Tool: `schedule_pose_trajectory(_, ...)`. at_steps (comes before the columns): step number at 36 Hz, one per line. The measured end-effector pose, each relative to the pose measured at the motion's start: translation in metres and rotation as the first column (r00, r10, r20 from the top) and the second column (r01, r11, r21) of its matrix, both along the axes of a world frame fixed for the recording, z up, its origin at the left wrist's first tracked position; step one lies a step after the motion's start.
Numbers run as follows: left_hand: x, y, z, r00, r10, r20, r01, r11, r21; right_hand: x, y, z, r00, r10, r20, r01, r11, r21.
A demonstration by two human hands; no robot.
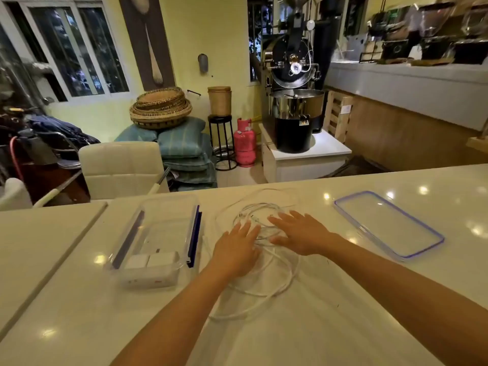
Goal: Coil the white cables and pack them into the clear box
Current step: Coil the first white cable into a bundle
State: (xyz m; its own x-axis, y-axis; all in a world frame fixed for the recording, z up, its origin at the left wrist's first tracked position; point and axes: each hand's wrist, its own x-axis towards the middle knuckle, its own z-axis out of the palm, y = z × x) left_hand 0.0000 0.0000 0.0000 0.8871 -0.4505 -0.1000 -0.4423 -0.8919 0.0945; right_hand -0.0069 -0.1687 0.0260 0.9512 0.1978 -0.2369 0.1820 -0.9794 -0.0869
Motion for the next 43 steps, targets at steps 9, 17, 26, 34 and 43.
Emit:
schedule_pose_trajectory(9,0.006,0.0,-0.008,0.997,0.066,-0.039,-0.067,0.998,-0.01,0.017,0.004,-0.015,0.997,-0.024,0.072,0.023,1.0,0.012)
schedule_pose_trajectory(17,0.015,0.0,0.0,0.998,0.058,-0.013,-0.058,0.998,0.016,0.032,0.014,-0.021,0.98,-0.056,0.189,0.053,0.998,0.018)
schedule_pose_trajectory(26,0.025,-0.002,0.01,0.997,0.079,-0.02,-0.08,0.994,-0.07,0.043,0.011,-0.022,0.943,0.005,0.334,-0.018,0.999,0.036)
schedule_pose_trajectory(34,0.044,0.001,0.053,0.995,0.013,-0.095,-0.039,0.96,-0.277,0.044,0.006,0.024,0.892,-0.004,0.451,-0.082,0.982,0.171)
schedule_pose_trajectory(43,0.05,0.01,0.132,0.923,-0.179,-0.342,-0.121,0.707,-0.697,0.04,-0.002,0.107,0.836,0.12,0.535,-0.292,0.923,0.25)
